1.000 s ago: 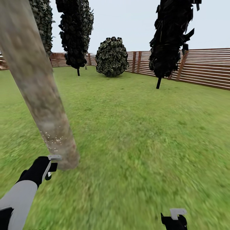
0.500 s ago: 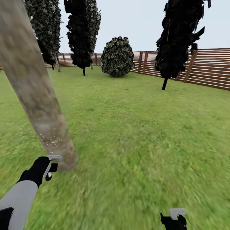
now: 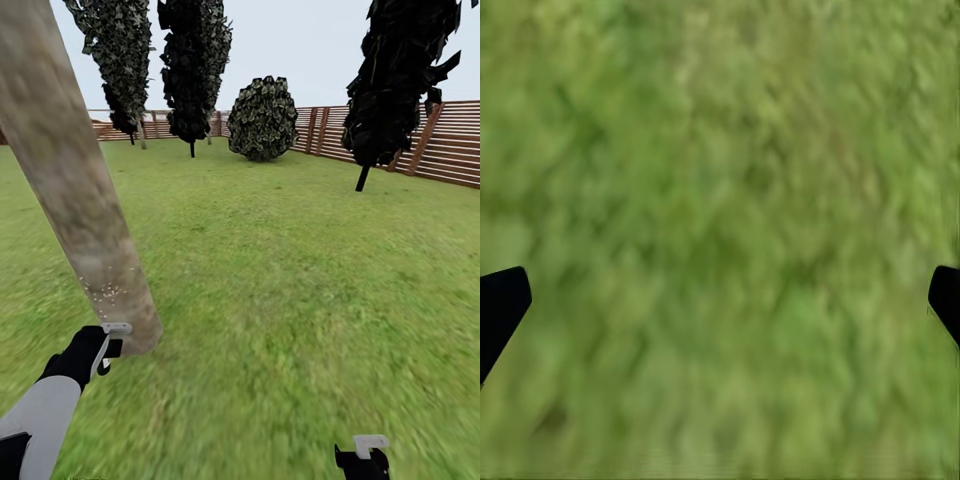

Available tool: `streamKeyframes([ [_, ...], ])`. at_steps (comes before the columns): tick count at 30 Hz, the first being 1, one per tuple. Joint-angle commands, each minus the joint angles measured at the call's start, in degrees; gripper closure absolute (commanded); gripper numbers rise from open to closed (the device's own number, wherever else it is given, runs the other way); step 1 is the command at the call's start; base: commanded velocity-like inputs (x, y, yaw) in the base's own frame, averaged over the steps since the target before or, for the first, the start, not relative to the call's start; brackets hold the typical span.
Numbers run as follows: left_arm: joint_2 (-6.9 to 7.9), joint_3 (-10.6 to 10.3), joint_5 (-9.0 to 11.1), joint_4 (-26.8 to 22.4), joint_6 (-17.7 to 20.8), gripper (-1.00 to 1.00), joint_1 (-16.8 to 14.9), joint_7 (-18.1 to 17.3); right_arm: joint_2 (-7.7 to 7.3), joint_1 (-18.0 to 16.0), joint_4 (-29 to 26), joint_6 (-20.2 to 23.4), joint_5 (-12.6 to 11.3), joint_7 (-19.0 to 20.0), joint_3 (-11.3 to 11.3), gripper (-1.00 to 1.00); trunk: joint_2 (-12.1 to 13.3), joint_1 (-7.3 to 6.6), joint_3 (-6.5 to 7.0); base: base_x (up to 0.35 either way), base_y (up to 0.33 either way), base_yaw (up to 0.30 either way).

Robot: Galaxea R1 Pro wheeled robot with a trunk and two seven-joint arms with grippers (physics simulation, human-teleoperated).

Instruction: In the garden, pick up the pesticide atomizer on the floor and spray pesticide onto both trees until each tree trunk is fully covered.

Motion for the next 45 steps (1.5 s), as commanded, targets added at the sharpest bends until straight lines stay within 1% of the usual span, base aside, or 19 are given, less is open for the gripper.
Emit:
streamKeyframes([
  [1, -0.05, 0.16, -0.19, -0.06, 0.24, 1.00, -0.07, -0.03, -0.01, -0.02, 0.02, -0.10, 0.08, -0.27, 0.27, -1.00, -0.02, 0.01, -0.05, 0.174, -0.252, 0.275],
  [6, 0.09, 0.16, -0.43, 0.04, 0.25, 1.00, -0.09, 0.03, -0.04, -0.02, 0.02, -0.10, 0.08, -0.27, 0.24, -1.00, -0.02, 0.01, -0.05, 0.181, -0.245, 0.098],
  [9, 0.64, 0.02, -0.45, 0.47, 0.31, 1.00, -0.03, -0.09, -0.09, -0.02, 0.02, -0.12, 0.05, -0.27, 0.22, -1.00, -0.02, 0.01, -0.05, 0.213, -0.221, 0.008],
  [12, 0.80, 0.02, -0.44, 0.80, 0.26, 1.00, 0.36, 0.08, -0.09, -0.02, 0.02, -0.11, 0.05, -0.27, 0.26, -1.00, -0.02, 0.01, -0.05, 0.262, -0.198, 0.001],
  [14, 0.41, 2.10, 1.13, 1.25, -0.07, 1.00, 1.27, 0.08, -0.08, -0.02, 0.02, -0.16, 0.05, -0.27, 0.26, -1.00, -0.02, 0.01, -0.05, 0.165, -0.107, 0.133],
  [15, 0.29, 2.65, 1.42, 1.26, -0.12, 1.00, 1.62, 0.07, -0.06, -0.02, 0.02, -0.17, 0.06, -0.27, 0.26, -1.00, -0.02, 0.01, -0.05, 0.072, -0.046, 0.212],
  [16, 0.17, 3.15, 1.70, 1.27, -0.16, 1.00, 2.30, 0.08, -0.03, -0.02, 0.02, -0.13, 0.07, -0.27, 0.27, -1.00, -0.02, 0.01, -0.05, 0.037, -0.024, 0.243],
  [19, 0.08, 3.67, 1.89, 1.33, -0.22, 1.00, 3.32, 0.10, -0.01, -0.02, 0.02, -0.15, 0.07, -0.27, 0.27, -1.00, -0.02, 0.01, -0.05, 0.013, -0.009, 0.264],
  [23, 0.00, 3.75, 1.96, 1.25, -0.28, 1.00, 3.50, 0.12, -0.01, -0.02, 0.02, -0.18, 0.08, -0.27, 0.27, -1.00, -0.02, 0.01, -0.05, 0.106, -0.017, 0.246],
  [26, 0.21, 3.72, 1.85, 1.10, -0.37, 1.00, 3.50, 0.14, -0.01, -0.02, 0.02, -0.18, 0.08, -0.27, 0.27, -1.00, -0.02, 0.01, -0.05, 0.277, -0.078, 0.064],
  [28, 0.10, 3.63, 1.75, 1.08, -0.43, 1.00, 3.51, 0.16, -0.06, -0.02, 0.02, -0.18, 0.08, -0.27, 0.27, -1.00, -0.02, 0.01, -0.05, 0.297, -0.090, 0.011],
  [29, 0.07, 3.61, 1.70, 1.08, -0.45, 1.00, 3.51, 0.52, -0.08, -0.02, 0.02, -0.18, 0.08, -0.27, 0.27, -1.00, -0.02, 0.01, -0.05, 0.299, -0.091, 0.004],
  [31, 0.01, 3.59, 1.93, 1.20, -0.44, 1.00, 3.51, 3.26, -0.09, -0.02, 0.02, -0.18, 0.08, -0.27, 0.27, -1.00, -0.02, 0.01, -0.05, 0.300, -0.096, 0.001],
  [34, -0.48, 3.58, 2.07, 1.24, -0.39, 1.00, 3.51, 4.75, -0.09, -0.02, 0.02, -0.18, 0.08, -0.27, 0.27, -1.00, -0.02, 0.01, -0.05, 0.277, -0.143, 0.000],
  [38, -0.90, 3.58, 2.15, 1.25, -0.32, 1.00, 3.51, 4.94, -0.02, -0.02, 0.02, -0.18, 0.08, -0.27, 0.27, -1.00, -0.02, 0.01, -0.05, 0.205, -0.205, 0.036],
  [45, -0.92, 3.64, 2.18, 1.06, -0.13, 1.00, 3.51, 4.34, -0.01, -0.02, 0.02, -0.18, 0.08, -0.29, 0.27, -1.00, -0.02, 0.01, -0.05, -0.033, -0.274, 0.256],
])
